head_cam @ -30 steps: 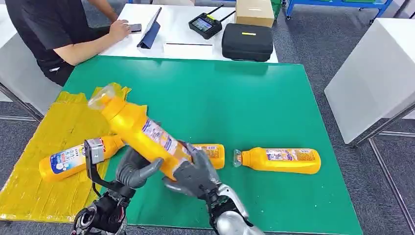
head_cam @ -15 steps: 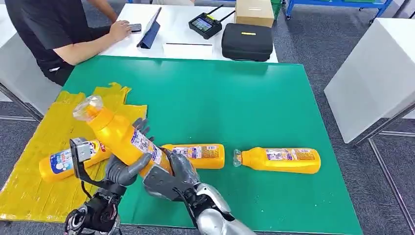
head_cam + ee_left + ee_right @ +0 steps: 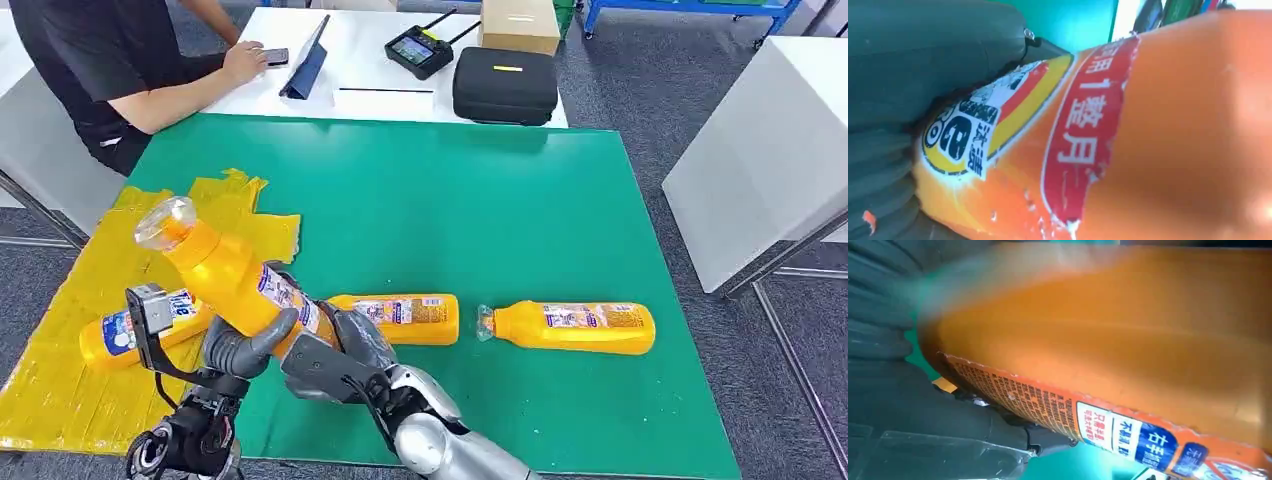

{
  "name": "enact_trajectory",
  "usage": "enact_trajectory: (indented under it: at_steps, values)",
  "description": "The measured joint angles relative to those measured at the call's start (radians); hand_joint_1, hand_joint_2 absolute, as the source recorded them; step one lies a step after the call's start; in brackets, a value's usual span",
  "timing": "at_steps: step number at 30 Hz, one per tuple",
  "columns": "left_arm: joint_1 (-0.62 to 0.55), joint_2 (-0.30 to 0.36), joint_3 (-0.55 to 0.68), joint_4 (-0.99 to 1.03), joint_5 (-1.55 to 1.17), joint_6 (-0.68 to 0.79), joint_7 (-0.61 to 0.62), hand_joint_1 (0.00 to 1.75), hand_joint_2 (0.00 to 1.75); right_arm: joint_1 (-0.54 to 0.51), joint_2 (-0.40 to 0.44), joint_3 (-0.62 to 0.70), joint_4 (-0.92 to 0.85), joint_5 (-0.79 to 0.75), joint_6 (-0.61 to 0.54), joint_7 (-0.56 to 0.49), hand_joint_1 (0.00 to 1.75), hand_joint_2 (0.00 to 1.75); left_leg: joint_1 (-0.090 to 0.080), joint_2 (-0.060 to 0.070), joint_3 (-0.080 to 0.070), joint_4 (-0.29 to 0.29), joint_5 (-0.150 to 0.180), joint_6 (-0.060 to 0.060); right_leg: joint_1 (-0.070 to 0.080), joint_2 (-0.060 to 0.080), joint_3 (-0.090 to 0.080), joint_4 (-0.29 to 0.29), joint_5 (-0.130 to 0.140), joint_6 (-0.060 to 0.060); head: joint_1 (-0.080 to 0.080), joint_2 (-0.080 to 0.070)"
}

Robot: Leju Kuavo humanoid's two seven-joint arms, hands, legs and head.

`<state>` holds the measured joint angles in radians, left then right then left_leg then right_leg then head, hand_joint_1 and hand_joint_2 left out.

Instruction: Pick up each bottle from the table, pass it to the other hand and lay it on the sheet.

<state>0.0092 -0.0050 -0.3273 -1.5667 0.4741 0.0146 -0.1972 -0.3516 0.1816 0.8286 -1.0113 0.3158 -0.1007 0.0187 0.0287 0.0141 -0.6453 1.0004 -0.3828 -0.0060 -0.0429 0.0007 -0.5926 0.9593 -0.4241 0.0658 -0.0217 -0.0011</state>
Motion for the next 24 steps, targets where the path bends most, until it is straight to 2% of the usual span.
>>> enact_trajectory:
  at_steps: [6, 11, 17, 20, 24]
  values:
    - [0.001, 0.001, 0.002, -0.016, -0.29, 0.193, -0.047, 1.75, 1.75, -0.04, -0.01, 0.036, 0.029, -0.068, -0.048, -0.018, 0.0, 0.0, 0.0, 0.0, 0.0, 0.0, 0.0, 0.0, 0.0, 0.0, 0.0, 0.0, 0.0, 0.0, 0.0, 0.0]
    - [-0.029, 0.015, 0.04, 0.004, -0.62, 0.365, -0.029, 1.75, 1.75, -0.04, -0.048, 0.027, -0.011, -0.046, -0.076, 0.002, 0.0, 0.0, 0.0, 0.0, 0.0, 0.0, 0.001, 0.0, 0.0, 0.0, 0.0, 0.0, 0.0, 0.0, 0.0, 0.0]
    - [-0.17, 0.067, 0.097, 0.184, -1.357, 0.599, 0.135, 1.75, 1.75, 0.056, -0.106, -0.074, -0.213, 0.126, -0.008, 0.077, 0.0, 0.0, 0.0, -0.001, 0.0, 0.0, 0.001, 0.0, 0.0, -0.001, 0.0, 0.0, 0.0, 0.0, 0.0, 0.0]
    - [-0.24, 0.089, 0.107, 0.299, -1.532, 0.65, 0.189, 1.75, 1.75, 0.088, -0.128, -0.115, -0.272, 0.138, 0.01, 0.078, 0.0, 0.0, 0.0, -0.001, 0.0, 0.0, 0.001, 0.0, 0.0, -0.001, 0.001, 0.0, 0.0, 0.0, 0.0, 0.0]
    - [-0.336, 0.104, 0.098, 0.478, -1.814, 0.666, 0.351, 1.75, 1.75, 0.096, -0.144, -0.13, -0.301, 0.15, 0.036, 0.075, 0.0, 0.0, 0.0, -0.001, 0.0, 0.0, 0.001, 0.0, 0.0, -0.001, 0.001, 0.0, 0.001, 0.0, 0.0, 0.0]
